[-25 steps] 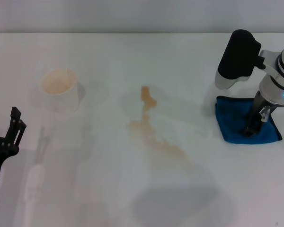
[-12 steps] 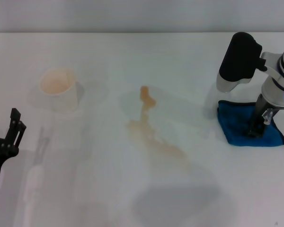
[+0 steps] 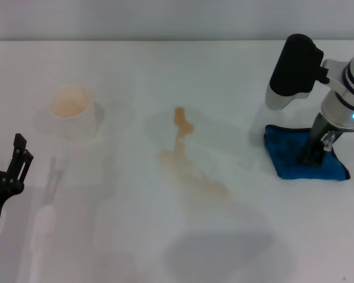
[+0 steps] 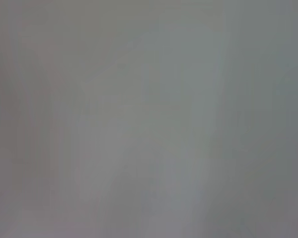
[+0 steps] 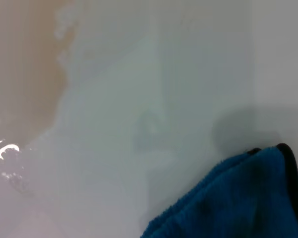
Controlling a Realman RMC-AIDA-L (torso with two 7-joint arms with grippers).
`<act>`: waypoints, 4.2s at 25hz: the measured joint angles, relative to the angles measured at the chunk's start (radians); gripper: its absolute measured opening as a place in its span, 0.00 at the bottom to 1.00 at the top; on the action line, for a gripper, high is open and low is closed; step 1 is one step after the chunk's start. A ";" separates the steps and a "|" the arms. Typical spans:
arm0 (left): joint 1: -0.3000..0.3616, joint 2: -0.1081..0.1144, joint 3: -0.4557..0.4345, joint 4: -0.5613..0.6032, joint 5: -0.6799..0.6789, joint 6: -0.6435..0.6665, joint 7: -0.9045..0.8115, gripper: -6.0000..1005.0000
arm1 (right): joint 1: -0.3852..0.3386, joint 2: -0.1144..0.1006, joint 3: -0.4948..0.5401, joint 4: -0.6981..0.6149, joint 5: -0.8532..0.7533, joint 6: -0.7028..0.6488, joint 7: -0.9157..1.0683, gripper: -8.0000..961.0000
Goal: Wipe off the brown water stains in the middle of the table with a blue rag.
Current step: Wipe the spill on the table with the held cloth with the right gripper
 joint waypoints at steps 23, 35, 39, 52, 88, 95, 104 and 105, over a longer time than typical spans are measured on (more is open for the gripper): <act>-0.008 -0.001 0.014 0.000 -0.006 0.000 0.000 0.86 | 0.063 0.004 -0.344 -0.065 0.403 0.056 0.000 0.15; -0.008 -0.002 0.015 0.000 -0.004 0.000 0.000 0.86 | 0.057 0.004 -0.514 -0.092 0.537 0.204 -0.003 0.15; -0.008 -0.002 0.016 0.000 -0.005 0.000 0.000 0.86 | 0.055 0.004 -0.561 -0.094 0.567 0.300 -0.006 0.15; -0.021 -0.002 0.024 0.000 -0.007 0.003 0.000 0.86 | 0.049 0.004 -0.663 0.005 0.659 0.641 -0.012 0.15; -0.018 -0.005 0.049 0.002 -0.008 0.009 0.000 0.86 | 0.107 0.004 -0.799 0.211 0.673 1.076 -0.022 0.15; -0.020 -0.006 0.049 0.005 -0.008 0.009 0.000 0.86 | 0.118 0.004 -0.905 0.209 0.670 1.079 -0.024 0.15; -0.021 -0.006 0.049 0.011 -0.023 0.009 -0.001 0.86 | 0.107 0.004 -0.940 0.167 0.669 1.058 -0.026 0.15; -0.021 -0.006 0.049 0.011 -0.026 0.008 -0.001 0.86 | 0.106 0.003 -0.942 0.154 0.669 1.047 -0.026 0.14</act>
